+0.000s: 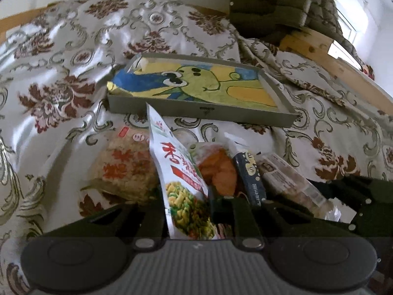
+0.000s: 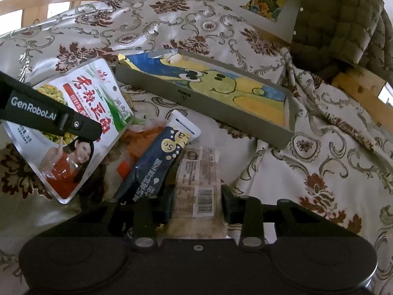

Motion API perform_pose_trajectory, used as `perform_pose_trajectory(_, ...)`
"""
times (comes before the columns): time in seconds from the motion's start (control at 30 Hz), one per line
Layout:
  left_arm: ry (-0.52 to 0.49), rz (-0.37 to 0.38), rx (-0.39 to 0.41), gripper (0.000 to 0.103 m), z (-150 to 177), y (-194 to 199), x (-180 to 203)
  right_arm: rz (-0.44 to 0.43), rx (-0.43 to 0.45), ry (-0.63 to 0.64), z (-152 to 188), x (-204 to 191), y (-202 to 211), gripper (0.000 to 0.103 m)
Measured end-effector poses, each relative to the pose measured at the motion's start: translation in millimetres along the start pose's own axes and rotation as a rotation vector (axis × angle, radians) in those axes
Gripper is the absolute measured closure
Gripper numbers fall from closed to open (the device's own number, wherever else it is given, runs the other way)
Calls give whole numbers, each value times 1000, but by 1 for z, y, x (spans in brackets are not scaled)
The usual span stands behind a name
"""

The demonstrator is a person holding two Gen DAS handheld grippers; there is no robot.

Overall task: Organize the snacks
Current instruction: 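Grasp the bean pouch with the left tool while the right tool grasps the pastry packet, then carry both packets over the grey tray and release them inside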

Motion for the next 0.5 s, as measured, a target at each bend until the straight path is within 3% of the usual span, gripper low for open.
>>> perform_pose_trajectory(0.5, -8, 31, 55, 96, 0, 17, 3, 42, 96, -17, -8, 10, 21, 64)
Point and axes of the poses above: each gripper's, at about its wrist camera, not at the fingertips, and y roughly against the way its jaws point, x to its right, z to its underside, the point moved 1 cm from there along -y, roughly the way its jaws point, and after that the axes turned 3 degrees about z, right-handed, at the moved point
